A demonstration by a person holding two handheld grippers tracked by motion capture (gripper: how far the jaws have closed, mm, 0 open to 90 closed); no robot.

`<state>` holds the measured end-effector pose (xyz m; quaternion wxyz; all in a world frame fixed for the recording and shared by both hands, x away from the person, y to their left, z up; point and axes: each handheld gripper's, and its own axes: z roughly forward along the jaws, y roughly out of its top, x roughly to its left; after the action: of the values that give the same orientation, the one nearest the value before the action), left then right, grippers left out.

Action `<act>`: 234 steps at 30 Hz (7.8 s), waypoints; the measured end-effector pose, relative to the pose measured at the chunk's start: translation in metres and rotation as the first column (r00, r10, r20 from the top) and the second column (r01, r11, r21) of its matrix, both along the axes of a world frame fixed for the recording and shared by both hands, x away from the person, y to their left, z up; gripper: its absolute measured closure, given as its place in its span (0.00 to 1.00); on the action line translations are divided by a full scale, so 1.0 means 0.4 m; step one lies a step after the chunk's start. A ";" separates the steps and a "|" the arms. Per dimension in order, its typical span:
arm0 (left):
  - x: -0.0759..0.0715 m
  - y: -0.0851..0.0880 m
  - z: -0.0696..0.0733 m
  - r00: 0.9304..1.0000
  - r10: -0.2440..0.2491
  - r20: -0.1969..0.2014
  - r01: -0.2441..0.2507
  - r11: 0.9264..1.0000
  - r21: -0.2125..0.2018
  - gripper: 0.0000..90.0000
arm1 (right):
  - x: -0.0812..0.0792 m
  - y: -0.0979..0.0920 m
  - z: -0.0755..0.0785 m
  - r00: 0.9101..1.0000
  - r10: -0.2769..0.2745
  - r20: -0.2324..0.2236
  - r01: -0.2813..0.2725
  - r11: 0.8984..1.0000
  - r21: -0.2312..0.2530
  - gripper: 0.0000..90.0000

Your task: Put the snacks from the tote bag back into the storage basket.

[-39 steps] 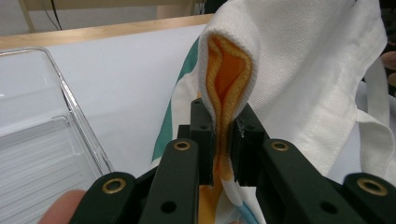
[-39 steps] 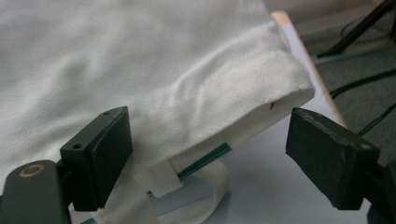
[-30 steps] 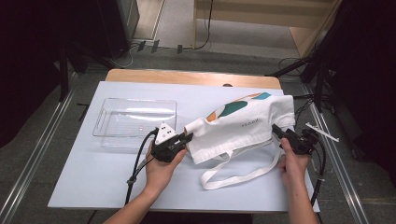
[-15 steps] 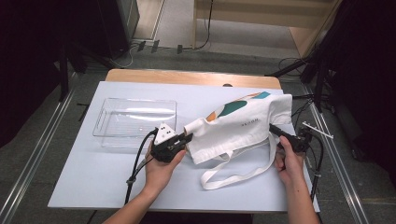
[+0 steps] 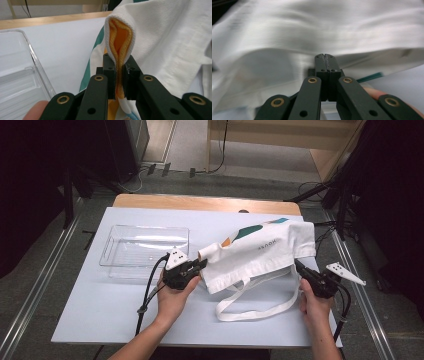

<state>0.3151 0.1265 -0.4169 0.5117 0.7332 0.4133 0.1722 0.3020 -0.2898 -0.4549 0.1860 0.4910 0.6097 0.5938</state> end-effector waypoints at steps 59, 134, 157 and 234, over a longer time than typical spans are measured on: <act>-0.035 -0.021 -0.076 0.997 -0.003 -0.083 0.018 0.983 0.181 0.99 | 0.159 -0.160 -0.056 0.959 -0.087 -0.269 0.117 0.988 0.099 0.29; -0.051 0.075 0.061 0.998 -0.008 0.063 0.012 0.997 -0.074 0.55 | -0.156 -0.026 0.117 0.890 -0.380 0.253 0.430 0.883 -0.186 0.91; -0.153 -0.156 -0.074 0.979 -0.205 -0.003 0.204 0.968 0.145 0.73 | -0.144 -0.036 0.112 0.906 -0.355 0.231 0.399 0.897 -0.188 0.74; -0.136 -0.294 -0.007 0.979 -0.183 0.095 0.167 0.974 0.153 0.96 | -0.160 0.240 0.139 0.996 0.092 0.024 -0.088 0.990 -0.112 0.74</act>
<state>0.2608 0.0090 -0.4197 0.4924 0.7914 0.3050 0.1955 0.2379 -0.1936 -0.3994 0.1950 0.4431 0.6605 0.5739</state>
